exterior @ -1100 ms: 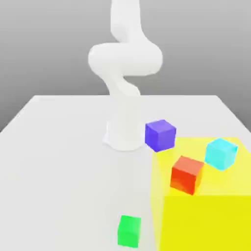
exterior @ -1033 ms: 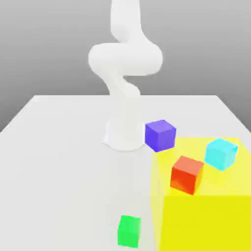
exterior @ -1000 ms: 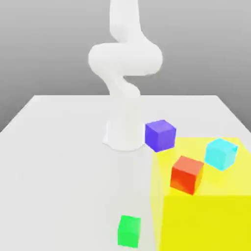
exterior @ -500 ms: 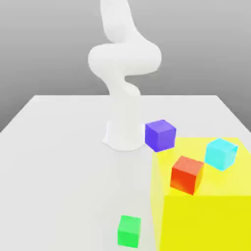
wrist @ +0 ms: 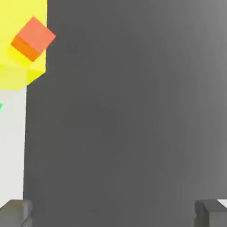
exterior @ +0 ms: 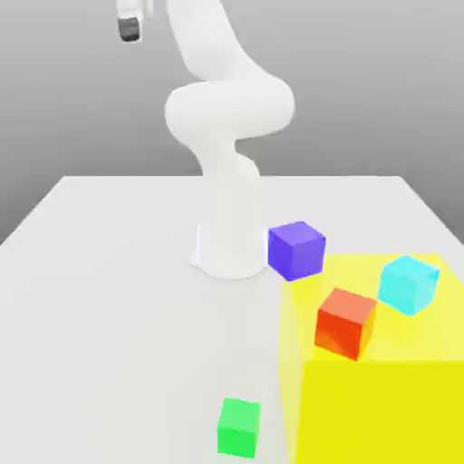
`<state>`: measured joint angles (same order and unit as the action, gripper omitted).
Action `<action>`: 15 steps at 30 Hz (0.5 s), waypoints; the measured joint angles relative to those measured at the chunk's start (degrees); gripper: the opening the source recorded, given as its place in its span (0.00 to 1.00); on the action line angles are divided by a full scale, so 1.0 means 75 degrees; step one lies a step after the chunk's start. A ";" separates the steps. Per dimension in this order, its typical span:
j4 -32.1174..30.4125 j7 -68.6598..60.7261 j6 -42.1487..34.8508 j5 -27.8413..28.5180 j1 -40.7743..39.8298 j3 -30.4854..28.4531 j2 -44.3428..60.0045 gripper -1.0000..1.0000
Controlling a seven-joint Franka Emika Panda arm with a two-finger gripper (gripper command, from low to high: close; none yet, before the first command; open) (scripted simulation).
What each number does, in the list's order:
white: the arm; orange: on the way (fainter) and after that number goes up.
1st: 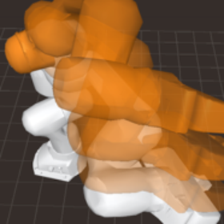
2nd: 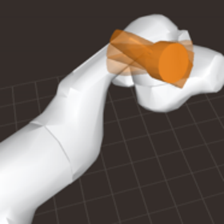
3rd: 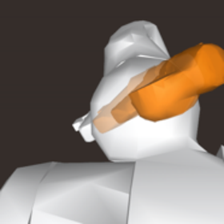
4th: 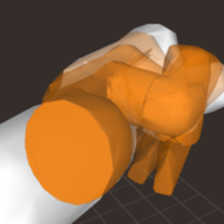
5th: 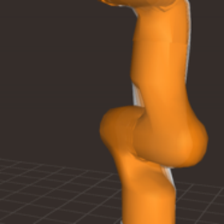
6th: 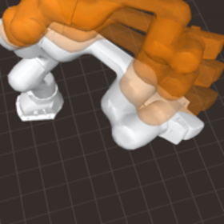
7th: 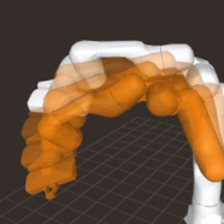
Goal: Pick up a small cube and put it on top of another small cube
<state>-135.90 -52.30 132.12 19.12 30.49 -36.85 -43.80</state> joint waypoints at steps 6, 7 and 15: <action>-0.0112 -0.2177 0.0123 0.0434 0.0824 -0.0920 0.0225 0.50; -0.0132 -0.2539 0.0148 0.0506 0.0968 -0.1078 0.0268 0.50; -0.0288 -0.5416 0.0383 0.1088 0.2220 -0.2412 0.0651 0.50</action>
<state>-138.06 -92.92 134.99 27.28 47.14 -54.94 -38.91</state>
